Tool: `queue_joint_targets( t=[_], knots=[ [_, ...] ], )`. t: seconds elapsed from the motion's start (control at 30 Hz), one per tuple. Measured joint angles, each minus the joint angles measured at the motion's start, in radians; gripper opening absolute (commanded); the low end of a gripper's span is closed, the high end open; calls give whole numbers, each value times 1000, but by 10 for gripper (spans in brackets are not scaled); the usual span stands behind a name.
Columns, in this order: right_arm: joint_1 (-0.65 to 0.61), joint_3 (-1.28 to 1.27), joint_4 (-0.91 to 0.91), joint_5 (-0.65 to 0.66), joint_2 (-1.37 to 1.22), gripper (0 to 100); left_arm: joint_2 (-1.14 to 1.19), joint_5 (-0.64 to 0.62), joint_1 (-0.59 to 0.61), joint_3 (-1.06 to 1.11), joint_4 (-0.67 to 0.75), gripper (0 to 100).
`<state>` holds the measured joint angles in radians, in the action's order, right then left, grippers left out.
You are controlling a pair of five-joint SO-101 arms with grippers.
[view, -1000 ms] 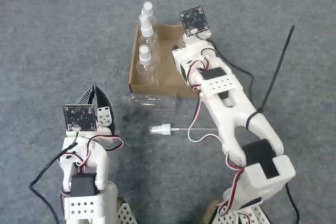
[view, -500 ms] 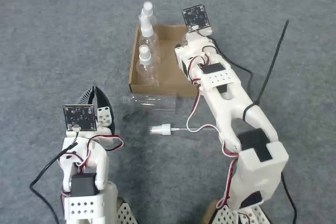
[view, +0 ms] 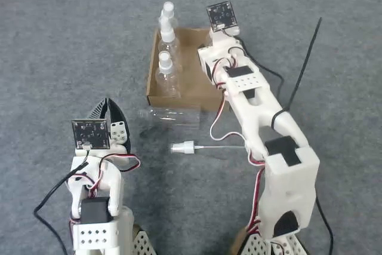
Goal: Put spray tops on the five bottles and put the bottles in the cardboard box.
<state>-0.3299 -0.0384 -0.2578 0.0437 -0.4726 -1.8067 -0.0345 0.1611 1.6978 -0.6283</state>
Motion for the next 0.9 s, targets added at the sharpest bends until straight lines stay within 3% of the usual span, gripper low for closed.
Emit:
queue_joint_targets(
  t=[0.9],
  knots=[
    [17,124,97,-2,-138,138,0,0,0,0,0,12]
  ],
)
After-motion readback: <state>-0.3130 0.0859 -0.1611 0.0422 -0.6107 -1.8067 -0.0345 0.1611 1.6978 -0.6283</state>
